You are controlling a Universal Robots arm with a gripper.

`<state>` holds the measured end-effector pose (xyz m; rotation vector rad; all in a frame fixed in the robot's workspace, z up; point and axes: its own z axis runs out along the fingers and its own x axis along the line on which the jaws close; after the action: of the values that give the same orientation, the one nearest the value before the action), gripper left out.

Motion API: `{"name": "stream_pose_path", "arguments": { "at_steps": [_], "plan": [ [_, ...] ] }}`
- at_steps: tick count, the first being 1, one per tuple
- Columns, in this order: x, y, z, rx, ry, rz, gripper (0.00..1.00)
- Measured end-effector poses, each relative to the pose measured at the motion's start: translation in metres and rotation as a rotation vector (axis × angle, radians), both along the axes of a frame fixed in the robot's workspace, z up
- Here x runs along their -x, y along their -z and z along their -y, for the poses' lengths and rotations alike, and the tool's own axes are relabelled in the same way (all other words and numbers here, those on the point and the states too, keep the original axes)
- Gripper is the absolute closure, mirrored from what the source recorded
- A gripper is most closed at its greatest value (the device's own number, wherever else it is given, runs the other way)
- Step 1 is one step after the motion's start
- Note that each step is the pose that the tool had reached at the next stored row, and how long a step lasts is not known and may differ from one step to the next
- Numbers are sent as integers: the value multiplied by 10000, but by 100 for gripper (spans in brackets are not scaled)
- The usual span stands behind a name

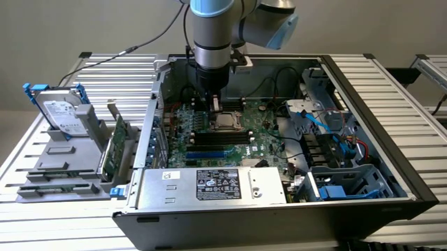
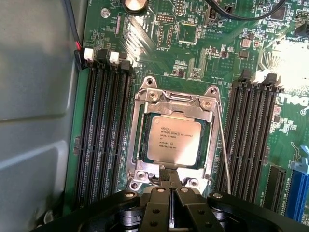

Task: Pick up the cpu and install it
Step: 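Close the cpu cover, then install the first cpu locking lever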

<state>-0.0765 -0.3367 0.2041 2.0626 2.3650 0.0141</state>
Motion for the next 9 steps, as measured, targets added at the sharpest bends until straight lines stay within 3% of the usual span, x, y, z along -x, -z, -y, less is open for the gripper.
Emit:
{"name": "stream_pose_path", "arguments": {
  "at_steps": [9],
  "plan": [
    [1,35,0,2,0,-2,89]
  ]
}}
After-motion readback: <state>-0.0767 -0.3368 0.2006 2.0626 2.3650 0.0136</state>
